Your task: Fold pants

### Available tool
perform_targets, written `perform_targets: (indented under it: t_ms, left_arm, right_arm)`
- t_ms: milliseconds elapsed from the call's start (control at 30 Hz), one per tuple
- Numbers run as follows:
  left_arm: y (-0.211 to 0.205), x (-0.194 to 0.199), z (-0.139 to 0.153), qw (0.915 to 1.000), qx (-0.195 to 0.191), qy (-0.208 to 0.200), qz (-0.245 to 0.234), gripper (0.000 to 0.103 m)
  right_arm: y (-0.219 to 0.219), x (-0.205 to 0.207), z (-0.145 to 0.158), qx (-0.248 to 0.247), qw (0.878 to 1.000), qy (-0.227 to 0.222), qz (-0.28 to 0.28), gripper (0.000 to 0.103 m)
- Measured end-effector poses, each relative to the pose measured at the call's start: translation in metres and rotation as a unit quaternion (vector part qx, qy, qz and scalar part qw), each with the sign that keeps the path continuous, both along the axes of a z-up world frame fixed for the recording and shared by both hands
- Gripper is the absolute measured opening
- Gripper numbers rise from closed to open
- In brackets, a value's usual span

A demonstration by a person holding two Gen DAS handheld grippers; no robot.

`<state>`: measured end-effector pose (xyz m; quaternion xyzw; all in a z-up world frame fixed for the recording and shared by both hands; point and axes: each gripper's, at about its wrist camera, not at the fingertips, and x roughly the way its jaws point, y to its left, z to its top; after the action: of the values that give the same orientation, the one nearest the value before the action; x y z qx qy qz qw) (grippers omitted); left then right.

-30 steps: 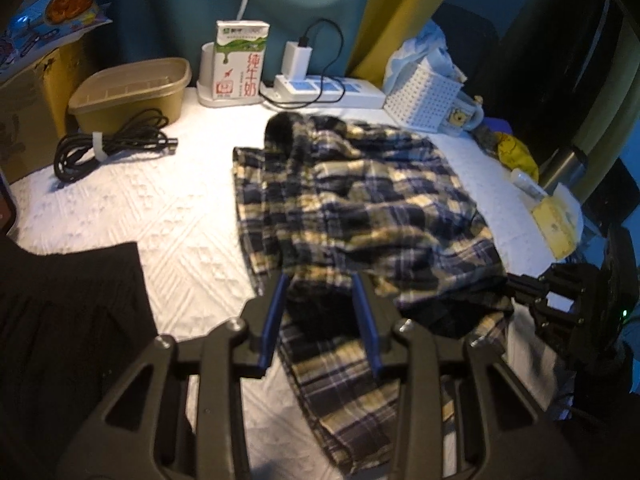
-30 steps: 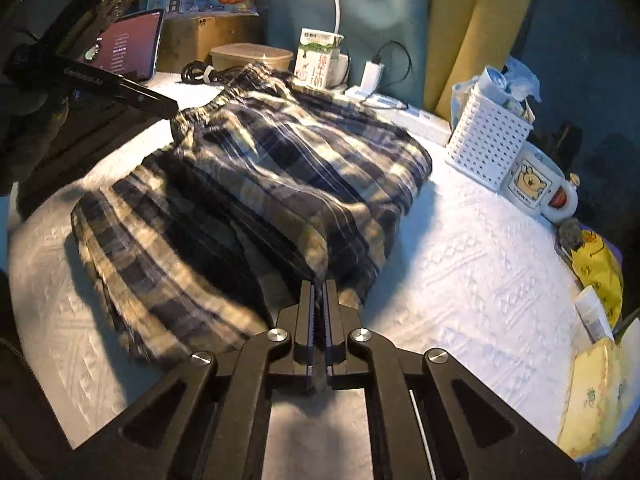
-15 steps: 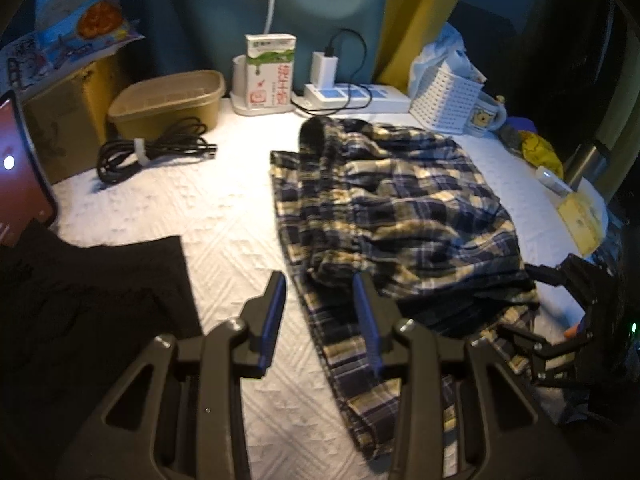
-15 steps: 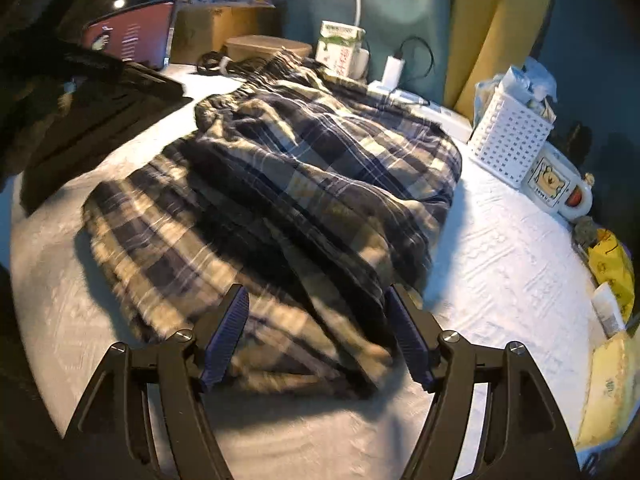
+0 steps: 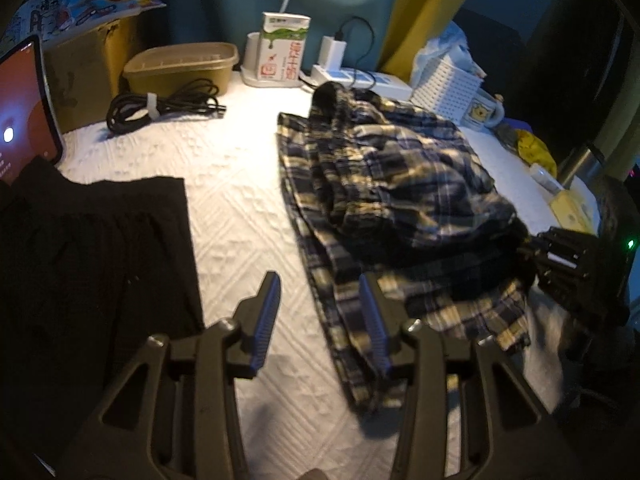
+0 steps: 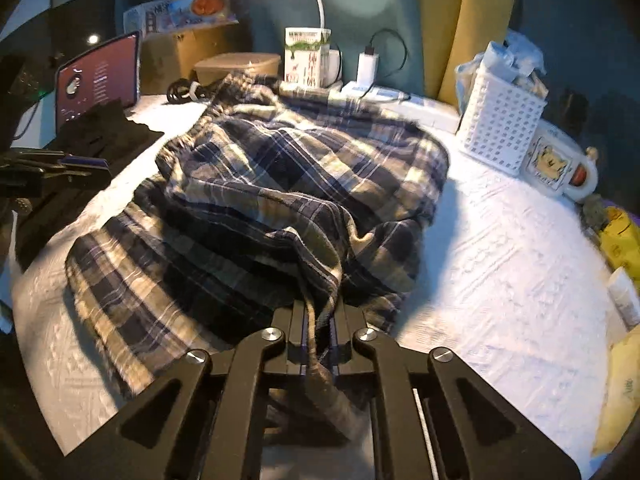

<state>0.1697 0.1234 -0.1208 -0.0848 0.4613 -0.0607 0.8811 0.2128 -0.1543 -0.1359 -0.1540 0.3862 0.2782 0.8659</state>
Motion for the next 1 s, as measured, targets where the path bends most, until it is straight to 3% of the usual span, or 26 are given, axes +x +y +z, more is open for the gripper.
perform_targets:
  t_ms: [133, 367, 433, 500, 567, 733, 833, 900, 1000]
  left_arm:
    - [-0.007, -0.009, 0.002, 0.9999, -0.010, 0.000, -0.008, 0.042]
    - [-0.005, 0.005, -0.005, 0.9996, -0.003, 0.016, -0.024, 0.042]
    - [-0.001, 0.014, 0.000, 0.9994, 0.003, 0.011, -0.032, 0.042]
    - [0.002, 0.025, 0.004, 0.9992, 0.001, 0.008, -0.040, 0.042]
    - [0.001, 0.033, 0.006, 0.9987, -0.005, 0.008, -0.049, 0.042]
    - [-0.019, 0.042, 0.002, 0.9946, -0.025, 0.017, -0.100, 0.042]
    - [-0.031, 0.051, -0.004, 0.9942, -0.016, 0.015, -0.106, 0.042]
    - [-0.032, 0.060, -0.009, 0.9952, -0.014, 0.020, -0.094, 0.042]
    - [-0.030, 0.068, -0.021, 0.9949, -0.008, 0.026, -0.097, 0.042]
  right_arm:
    - [-0.006, -0.013, 0.010, -0.014, 1.000, -0.011, 0.023, 0.007]
    - [-0.007, -0.015, -0.010, -0.037, 0.999, 0.014, 0.031, 0.010]
    - [-0.007, -0.011, -0.006, -0.029, 0.999, 0.022, 0.030, 0.020]
    - [-0.011, -0.007, 0.001, -0.007, 0.999, 0.031, 0.028, 0.053]
    - [-0.018, -0.006, 0.012, 0.024, 0.999, 0.034, 0.026, 0.059]
    - [-0.032, -0.003, 0.035, 0.072, 0.997, 0.016, 0.003, 0.059]
    - [-0.033, 0.003, 0.041, 0.104, 0.995, 0.004, -0.006, 0.058]
    - [-0.026, 0.009, 0.038, 0.100, 0.995, 0.010, -0.005, 0.031]
    - [-0.008, 0.018, 0.018, 0.082, 0.996, 0.035, 0.007, 0.017]
